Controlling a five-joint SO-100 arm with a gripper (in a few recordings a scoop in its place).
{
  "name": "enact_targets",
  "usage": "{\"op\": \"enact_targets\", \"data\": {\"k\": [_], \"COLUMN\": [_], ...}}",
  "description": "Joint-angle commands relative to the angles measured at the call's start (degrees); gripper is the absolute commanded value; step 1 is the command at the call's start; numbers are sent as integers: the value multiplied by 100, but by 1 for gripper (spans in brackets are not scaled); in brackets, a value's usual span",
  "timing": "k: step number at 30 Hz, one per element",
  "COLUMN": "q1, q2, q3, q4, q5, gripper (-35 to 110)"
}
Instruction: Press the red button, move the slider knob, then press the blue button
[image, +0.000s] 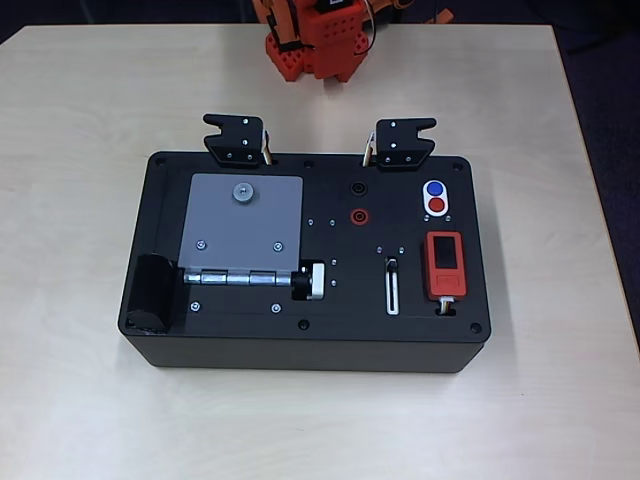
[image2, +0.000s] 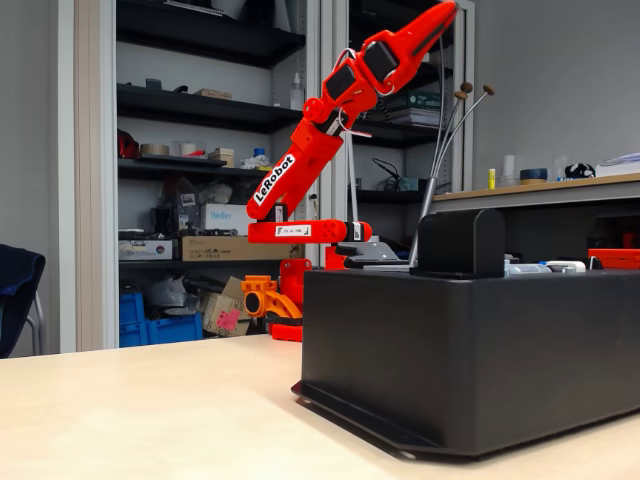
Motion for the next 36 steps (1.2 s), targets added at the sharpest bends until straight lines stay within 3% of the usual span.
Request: {"op": "enact_targets", "data": {"k": [1, 9, 10, 22, 36], "q1": [-220, -756, -809, -1503, -1468], "q2": [-141, -1011, -1116, -2013, -3727], "q3": [-193, -1011, -1125, -1415, -1986], "q4": [536, 2479, 2646, 3357, 4078], "q5": [-272, -492, -466, 571, 1529], "gripper": [0, 2, 15, 20, 0]}}
